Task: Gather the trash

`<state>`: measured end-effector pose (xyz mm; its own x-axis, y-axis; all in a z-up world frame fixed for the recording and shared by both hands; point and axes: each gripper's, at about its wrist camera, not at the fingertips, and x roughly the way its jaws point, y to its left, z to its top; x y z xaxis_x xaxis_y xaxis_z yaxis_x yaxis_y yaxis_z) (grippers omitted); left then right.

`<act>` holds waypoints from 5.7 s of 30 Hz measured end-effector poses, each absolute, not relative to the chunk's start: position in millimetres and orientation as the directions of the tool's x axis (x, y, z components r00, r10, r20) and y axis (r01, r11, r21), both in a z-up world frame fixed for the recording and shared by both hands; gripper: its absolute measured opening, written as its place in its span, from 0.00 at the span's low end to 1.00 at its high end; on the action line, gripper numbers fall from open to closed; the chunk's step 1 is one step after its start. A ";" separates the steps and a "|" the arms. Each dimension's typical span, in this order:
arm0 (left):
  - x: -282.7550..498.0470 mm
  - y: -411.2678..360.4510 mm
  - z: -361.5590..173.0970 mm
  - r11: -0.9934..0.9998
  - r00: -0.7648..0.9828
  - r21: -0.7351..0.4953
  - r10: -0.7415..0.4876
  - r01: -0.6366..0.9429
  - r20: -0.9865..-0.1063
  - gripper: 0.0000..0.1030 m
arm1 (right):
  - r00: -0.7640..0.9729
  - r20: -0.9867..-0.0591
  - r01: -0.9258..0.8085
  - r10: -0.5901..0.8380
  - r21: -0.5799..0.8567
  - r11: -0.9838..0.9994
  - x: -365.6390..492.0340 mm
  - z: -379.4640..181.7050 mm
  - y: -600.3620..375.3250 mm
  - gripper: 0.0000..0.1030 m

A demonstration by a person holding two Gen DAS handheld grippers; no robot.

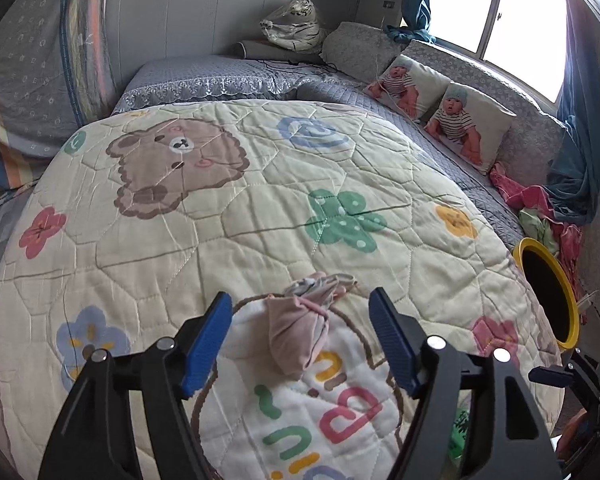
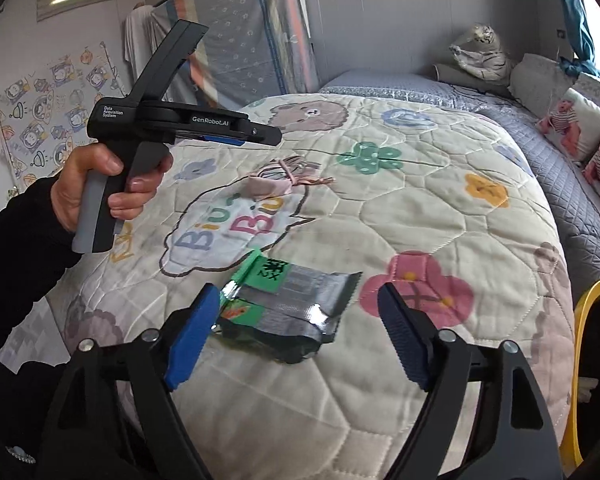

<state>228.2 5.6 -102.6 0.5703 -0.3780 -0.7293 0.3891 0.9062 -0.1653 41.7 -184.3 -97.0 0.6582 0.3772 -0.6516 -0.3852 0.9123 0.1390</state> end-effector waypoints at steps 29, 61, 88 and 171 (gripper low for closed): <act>233.4 -6.3 -131.6 0.901 0.542 -0.131 -0.360 0.414 -0.759 0.75 | 0.609 -0.762 -0.209 0.220 0.114 0.971 78.5 -132.0 -158.9 0.89; 242.2 -10.3 -128.2 0.895 0.537 -0.187 -0.399 0.405 -0.743 0.25 | 0.635 -0.738 -0.206 0.227 0.122 0.971 83.1 -128.2 -167.7 0.14; 201.5 -145.8 -55.5 0.813 0.545 -0.129 -0.489 0.568 -0.681 0.25 | 0.807 -0.591 0.055 0.023 0.113 0.992 62.7 -79.6 -310.0 0.14; 128.0 28.7 -30.4 0.951 0.816 -0.181 -0.307 0.249 -0.490 0.44 | 0.823 -0.566 0.105 -0.040 0.083 0.991 43.2 -45.5 -266.0 0.47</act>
<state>128.0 28.7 -30.4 0.8161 -0.3070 -0.4897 0.2492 0.9514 -0.1810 43.2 -266.0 -45.5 0.8233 -0.0397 -0.5663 0.1050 0.9910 0.0832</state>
